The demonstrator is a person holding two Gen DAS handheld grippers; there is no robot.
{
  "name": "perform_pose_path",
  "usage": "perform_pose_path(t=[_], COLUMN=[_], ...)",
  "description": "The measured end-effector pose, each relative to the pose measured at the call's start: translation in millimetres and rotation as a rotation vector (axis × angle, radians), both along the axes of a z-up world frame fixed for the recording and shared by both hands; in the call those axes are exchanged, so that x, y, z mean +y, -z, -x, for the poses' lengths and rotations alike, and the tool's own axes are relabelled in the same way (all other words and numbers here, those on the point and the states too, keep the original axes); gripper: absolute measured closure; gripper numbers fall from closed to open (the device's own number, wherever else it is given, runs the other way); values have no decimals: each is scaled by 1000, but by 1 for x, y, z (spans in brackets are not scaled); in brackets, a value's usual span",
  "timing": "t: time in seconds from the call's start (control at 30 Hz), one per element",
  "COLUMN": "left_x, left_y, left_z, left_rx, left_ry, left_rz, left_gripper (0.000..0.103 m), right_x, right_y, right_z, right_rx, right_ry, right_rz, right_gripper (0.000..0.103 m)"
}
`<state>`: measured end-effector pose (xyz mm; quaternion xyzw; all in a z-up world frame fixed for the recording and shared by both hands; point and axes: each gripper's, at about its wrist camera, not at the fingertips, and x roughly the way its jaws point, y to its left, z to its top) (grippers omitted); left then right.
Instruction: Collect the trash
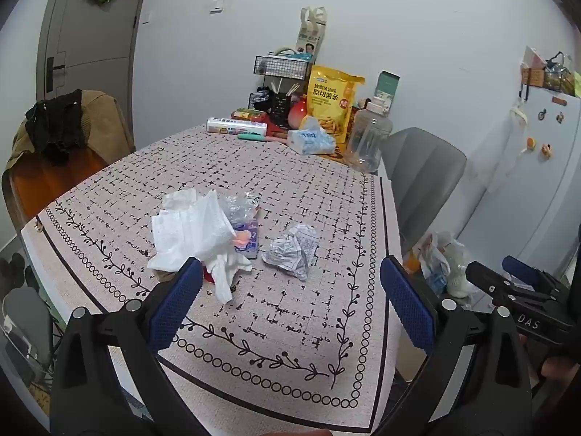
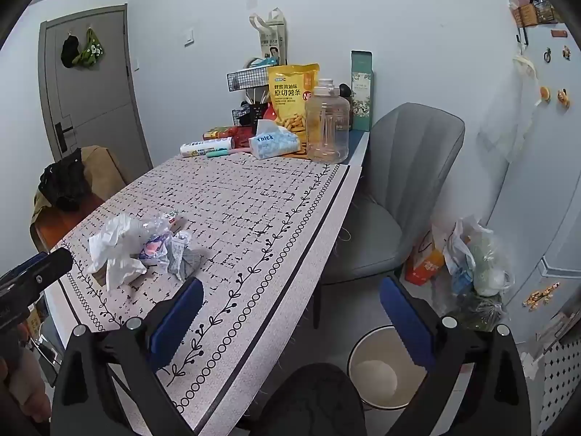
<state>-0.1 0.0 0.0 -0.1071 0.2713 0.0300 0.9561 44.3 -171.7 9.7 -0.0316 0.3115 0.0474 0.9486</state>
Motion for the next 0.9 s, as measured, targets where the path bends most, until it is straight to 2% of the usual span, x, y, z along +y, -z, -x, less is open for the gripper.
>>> perform_pose_path(t=[0.37, 0.9], left_x=[-11, -3], left_y=[-5, -7], left_z=[-5, 2], left_rx=[-2, -31], left_ry=[-9, -9], left_rz=[-11, -4], left_gripper=[6, 7], right_x=[-1, -3], right_y=[-1, -4], right_z=[0, 3], right_rx=[-1, -16], right_ry=[10, 8], right_rz=[-6, -12], right_gripper=[8, 8])
